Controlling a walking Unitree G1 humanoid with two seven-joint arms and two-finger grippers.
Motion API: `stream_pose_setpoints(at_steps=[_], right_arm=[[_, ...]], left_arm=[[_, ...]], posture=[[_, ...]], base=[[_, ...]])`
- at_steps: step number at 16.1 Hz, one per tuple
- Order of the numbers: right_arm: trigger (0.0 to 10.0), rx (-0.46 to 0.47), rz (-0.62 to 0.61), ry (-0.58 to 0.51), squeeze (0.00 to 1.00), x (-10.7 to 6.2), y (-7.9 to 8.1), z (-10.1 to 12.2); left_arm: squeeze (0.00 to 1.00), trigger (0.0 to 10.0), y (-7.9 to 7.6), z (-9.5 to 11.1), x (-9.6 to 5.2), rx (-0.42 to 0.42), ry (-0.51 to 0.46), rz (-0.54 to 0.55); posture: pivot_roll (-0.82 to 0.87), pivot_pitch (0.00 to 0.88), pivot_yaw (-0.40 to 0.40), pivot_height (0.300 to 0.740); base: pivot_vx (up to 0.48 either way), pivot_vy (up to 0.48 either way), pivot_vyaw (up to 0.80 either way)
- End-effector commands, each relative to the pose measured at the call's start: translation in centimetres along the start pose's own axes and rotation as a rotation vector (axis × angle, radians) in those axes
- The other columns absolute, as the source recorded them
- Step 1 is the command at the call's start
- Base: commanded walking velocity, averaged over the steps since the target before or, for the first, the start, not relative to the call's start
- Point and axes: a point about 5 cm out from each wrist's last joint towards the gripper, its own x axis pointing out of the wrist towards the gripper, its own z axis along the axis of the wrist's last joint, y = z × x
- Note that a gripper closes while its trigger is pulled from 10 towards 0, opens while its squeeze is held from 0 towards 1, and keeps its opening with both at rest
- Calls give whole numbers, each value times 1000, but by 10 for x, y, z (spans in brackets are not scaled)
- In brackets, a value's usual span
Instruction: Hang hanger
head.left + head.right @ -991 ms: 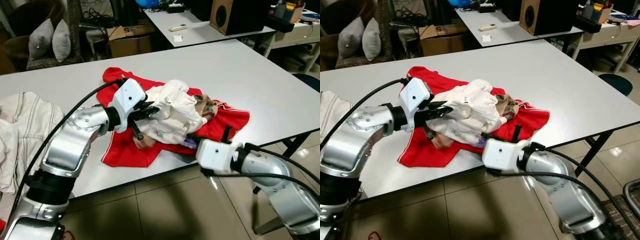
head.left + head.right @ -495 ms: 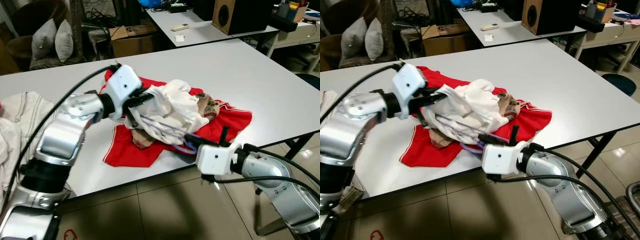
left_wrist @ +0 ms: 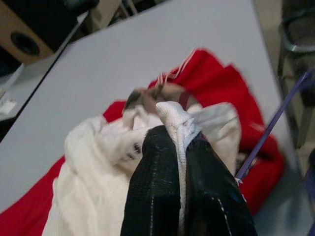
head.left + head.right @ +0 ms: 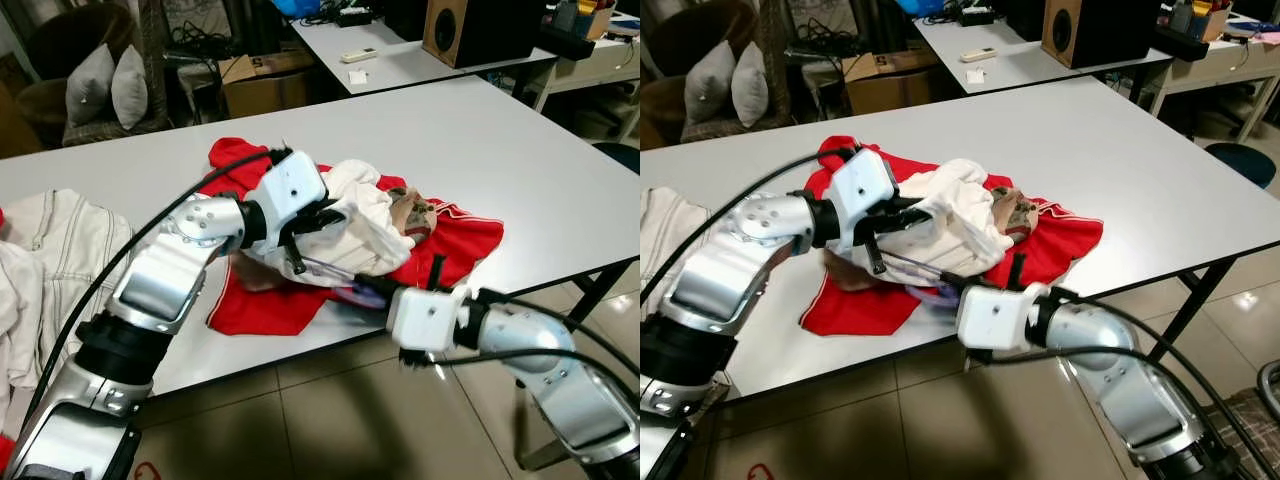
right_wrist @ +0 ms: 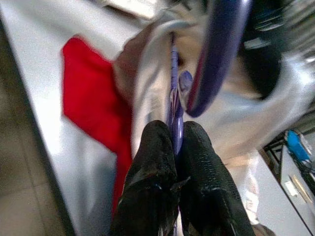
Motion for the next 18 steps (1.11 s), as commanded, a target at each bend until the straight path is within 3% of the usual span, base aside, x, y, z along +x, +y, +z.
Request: stream_pose_setpoints(at_steps=[1,2,3,4,5,6,9,11,12,13,15,18], right_arm=[[10000,-7,-47,-54,0,-2,-11,10],[10000,0,-49,-55,0,-3,-12,10],[10000,10,-44,-37,0,-6,-11,7],[10000,34,-49,-29,0,-7,-11,4],[10000,35,-46,-22,0,-6,-11,2],[10000,37,-32,-1,0,-6,-9,-1],[10000,46,-18,2,0,-4,-5,-3],[10000,57,5,8,0,-4,-4,-5],[10000,58,14,13,0,-4,-3,-6],[10000,62,21,19,0,-4,-3,-7],[10000,59,24,21,0,-4,-4,-9],[10000,59,25,24,0,-4,-5,-10]], left_arm=[[0,0,6,-2,-1,30,21,29],[0,0,7,-3,-1,30,26,36],[0,3686,7,-1,1,-9,7,31],[0,10000,7,1,4,-44,-7,39],[0,10000,6,2,5,-66,-18,25],[1000,10000,8,4,5,-123,-46,24],[1000,10000,10,5,4,-161,-60,18],[1000,10000,16,-10,1,-169,78,32],[184,10000,16,-21,-5,-149,178,-7],[0,10000,17,-25,-10,-151,212,-50],[0,10000,17,-20,-18,-106,211,-163],[0,10000,26,-6,-22,-177,128,-195]], posture=[[-46,0,122,740],[-49,0,123,740],[-50,0,123,740],[-51,0,123,740],[-53,0,122,740],[-53,0,120,740],[-47,0,115,740],[-42,0,111,740],[-37,0,107,740],[-30,0,103,740],[-26,0,101,740],[-27,0,103,740]], base=[[0,0,0],[0,0,0],[0,0,0],[0,0,0],[0,0,0],[0,0,0],[0,0,0],[0,0,0],[0,0,0],[0,0,0],[0,0,0],[0,0,0]])
